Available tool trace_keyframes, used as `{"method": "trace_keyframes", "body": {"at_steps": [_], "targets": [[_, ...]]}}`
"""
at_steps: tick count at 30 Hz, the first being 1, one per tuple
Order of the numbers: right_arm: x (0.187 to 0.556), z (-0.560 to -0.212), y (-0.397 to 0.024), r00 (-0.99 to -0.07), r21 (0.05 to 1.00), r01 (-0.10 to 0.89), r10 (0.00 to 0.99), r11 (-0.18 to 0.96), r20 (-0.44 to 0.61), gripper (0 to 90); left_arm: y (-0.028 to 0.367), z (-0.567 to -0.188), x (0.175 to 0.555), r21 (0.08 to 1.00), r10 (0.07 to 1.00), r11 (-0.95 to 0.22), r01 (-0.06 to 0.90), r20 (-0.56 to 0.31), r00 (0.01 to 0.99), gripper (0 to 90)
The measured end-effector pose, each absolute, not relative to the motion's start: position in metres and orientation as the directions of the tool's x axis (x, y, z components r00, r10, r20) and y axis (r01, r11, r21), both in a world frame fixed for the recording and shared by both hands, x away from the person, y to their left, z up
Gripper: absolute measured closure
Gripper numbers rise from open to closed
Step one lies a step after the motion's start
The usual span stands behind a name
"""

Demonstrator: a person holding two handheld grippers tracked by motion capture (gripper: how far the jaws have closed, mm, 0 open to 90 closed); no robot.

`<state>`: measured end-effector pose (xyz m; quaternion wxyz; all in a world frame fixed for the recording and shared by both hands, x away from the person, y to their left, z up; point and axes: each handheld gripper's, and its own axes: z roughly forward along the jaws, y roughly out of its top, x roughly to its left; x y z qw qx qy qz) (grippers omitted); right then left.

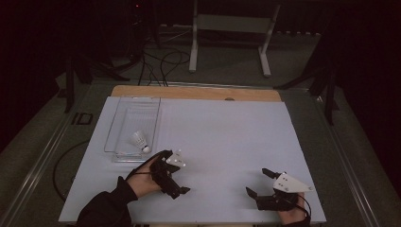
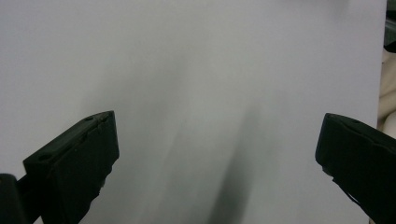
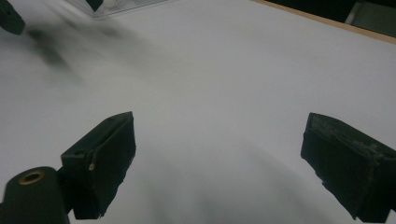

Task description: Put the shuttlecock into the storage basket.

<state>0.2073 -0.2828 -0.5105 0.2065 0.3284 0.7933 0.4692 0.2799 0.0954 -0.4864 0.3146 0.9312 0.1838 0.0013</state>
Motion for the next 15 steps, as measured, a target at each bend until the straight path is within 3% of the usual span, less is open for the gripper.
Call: {"method": "trace_keyframes", "body": {"at_steps": [15], "targets": [[0.208,-0.512,-0.282,-0.704,0.878,0.327,0.710,0.350,-0.021,10.1,0.124,-0.496,0.262,0.632,0.369,-0.682,0.369,-0.138,0.919,0.2]]}}
